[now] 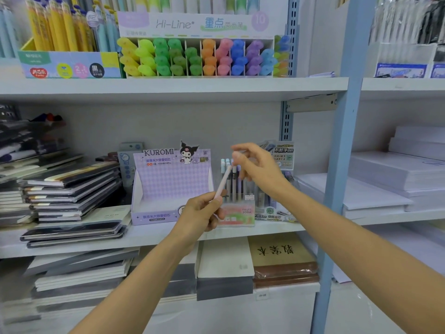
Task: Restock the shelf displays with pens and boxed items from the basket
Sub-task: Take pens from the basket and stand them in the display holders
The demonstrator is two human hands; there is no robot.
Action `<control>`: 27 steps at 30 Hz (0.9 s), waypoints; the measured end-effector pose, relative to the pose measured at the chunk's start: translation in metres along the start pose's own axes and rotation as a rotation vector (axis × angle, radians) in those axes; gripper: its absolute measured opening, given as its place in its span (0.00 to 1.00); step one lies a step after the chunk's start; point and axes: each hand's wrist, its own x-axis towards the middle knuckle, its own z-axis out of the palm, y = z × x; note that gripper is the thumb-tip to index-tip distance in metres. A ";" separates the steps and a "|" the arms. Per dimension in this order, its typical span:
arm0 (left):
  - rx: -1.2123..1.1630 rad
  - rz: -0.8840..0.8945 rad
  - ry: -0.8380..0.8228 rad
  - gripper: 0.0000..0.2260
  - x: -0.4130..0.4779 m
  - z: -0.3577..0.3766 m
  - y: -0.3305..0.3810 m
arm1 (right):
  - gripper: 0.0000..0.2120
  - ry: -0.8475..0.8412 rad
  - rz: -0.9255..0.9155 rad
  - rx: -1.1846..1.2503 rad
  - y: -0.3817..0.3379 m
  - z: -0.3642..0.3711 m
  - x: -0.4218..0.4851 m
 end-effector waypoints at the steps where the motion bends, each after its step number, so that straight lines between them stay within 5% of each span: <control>1: -0.003 0.002 -0.010 0.09 0.000 0.002 0.001 | 0.11 -0.082 0.007 0.027 -0.003 -0.001 -0.003; 3: 0.006 0.004 -0.025 0.08 -0.002 0.005 0.004 | 0.08 -0.174 0.019 0.056 -0.007 -0.003 -0.008; 6: -0.034 -0.024 0.036 0.05 -0.004 0.007 0.008 | 0.06 -0.073 0.046 0.223 -0.007 -0.011 -0.013; 9: -0.301 -0.106 0.140 0.03 -0.004 0.004 0.014 | 0.04 0.032 0.110 0.398 -0.005 -0.022 -0.017; 13: -0.499 -0.076 0.202 0.04 -0.004 0.004 0.019 | 0.06 -0.032 0.192 0.452 -0.003 -0.027 -0.026; 20: -0.430 0.098 0.282 0.06 -0.006 0.019 0.021 | 0.07 -0.323 0.219 0.291 -0.003 -0.021 -0.044; 27: 0.015 0.233 0.193 0.05 -0.010 0.028 0.021 | 0.11 -0.137 -0.065 -0.022 -0.025 -0.005 -0.033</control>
